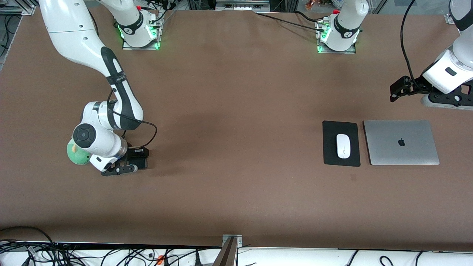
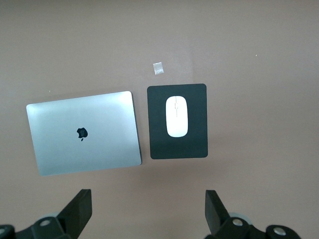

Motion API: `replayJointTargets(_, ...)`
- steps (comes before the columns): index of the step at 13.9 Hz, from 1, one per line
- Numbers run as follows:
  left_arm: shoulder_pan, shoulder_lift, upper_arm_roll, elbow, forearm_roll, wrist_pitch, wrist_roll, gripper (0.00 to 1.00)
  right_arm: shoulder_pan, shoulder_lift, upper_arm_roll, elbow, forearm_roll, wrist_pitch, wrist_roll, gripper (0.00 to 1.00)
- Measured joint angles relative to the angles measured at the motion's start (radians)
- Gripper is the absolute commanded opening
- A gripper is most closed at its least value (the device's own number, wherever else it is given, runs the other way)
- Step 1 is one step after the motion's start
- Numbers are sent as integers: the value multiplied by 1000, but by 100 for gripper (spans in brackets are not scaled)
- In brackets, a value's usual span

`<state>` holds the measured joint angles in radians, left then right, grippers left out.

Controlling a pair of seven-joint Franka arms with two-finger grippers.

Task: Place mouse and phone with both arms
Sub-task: 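Lower the phone beside the plush and open the right gripper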

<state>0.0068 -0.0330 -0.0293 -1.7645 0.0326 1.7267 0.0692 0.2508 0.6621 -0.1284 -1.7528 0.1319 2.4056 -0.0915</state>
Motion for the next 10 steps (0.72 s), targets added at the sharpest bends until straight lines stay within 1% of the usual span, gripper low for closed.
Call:
replayJointTargets(1,1,9,0,10,0,-6,0,100,-1,0,0,-25,9,31,0,60)
replayJointTargets(2,1,16,0,17,0,-10,0,100,-1,0,2,-42,30,49,-2,68)
replayJointTargets(3,2,20,0,21,0,-13,0,100,-1,0,3,-48,50,58,-2,87)
replayJointTargets(4,2,22,-1,24,0,-15,0,100,-1,-1,3,-49,64,58,-2,100)
replayJointTargets(7,2,27,-3,32,0,-26,0,100,-1,-7,9,-48,77,58,-1,100)
replayJointTargets(10,2,33,-3,46,0,-36,0,100,1,-56,19,-40,79,15,5,100)
